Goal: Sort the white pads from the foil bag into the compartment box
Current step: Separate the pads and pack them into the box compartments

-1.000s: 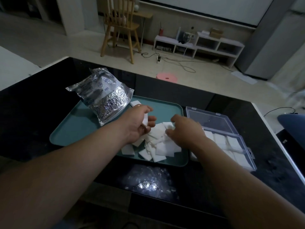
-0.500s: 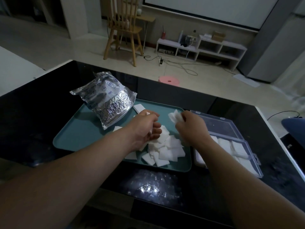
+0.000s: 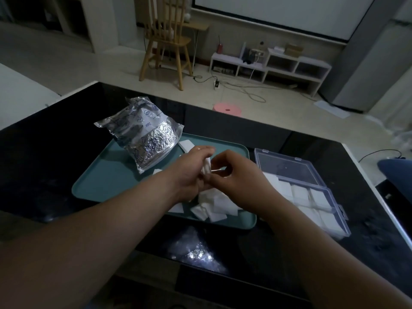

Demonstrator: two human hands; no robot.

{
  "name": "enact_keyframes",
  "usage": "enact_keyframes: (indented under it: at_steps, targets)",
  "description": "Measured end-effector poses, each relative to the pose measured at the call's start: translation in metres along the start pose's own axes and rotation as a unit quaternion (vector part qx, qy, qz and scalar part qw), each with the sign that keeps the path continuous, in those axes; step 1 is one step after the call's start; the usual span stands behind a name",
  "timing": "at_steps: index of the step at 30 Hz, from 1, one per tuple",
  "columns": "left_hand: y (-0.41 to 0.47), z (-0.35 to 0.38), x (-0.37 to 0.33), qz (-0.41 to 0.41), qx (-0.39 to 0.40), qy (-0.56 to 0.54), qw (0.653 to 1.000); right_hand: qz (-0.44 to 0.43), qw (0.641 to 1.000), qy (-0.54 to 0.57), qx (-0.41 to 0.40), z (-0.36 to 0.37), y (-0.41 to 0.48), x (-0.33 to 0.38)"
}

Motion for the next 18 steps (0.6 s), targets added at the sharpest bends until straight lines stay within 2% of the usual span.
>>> enact_keyframes:
  at_steps: [5,9,11,14,16,18]
  targets:
    - [0.005,0.001,0.011,-0.078,0.048,0.001,0.996,-0.062,0.992,-0.109,-0.031,-0.006,0.001,0.002]
    - [0.002,0.005,0.011,-0.079,0.068,0.012,0.994,-0.070,0.992,-0.096,-0.032,-0.009,0.003,0.001]
    - [0.003,0.002,0.005,-0.054,0.050,0.010,0.997,-0.034,0.998,-0.034,-0.047,-0.017,0.005,-0.006]
    - [0.010,-0.012,0.000,-0.032,-0.007,-0.005,0.999,0.064,0.992,0.014,-0.110,-0.042,0.010,-0.032]
    - [0.013,-0.019,-0.001,-0.025,-0.029,0.017,0.999,0.111,0.989,-0.020,-0.099,-0.047,0.009,-0.048]
    - [0.014,-0.021,0.000,-0.024,-0.035,0.039,0.998,0.108,0.989,-0.092,-0.040,-0.038,0.008,-0.058]
Point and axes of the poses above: each hand's wrist, its own y-axis towards the middle knuckle, its own z-axis out of the palm, x = y × z, the point moved 8 cm from there along y, towards the middle knuckle, and after that the axes turned 8 degrees about -y, right-handed, at the moved point
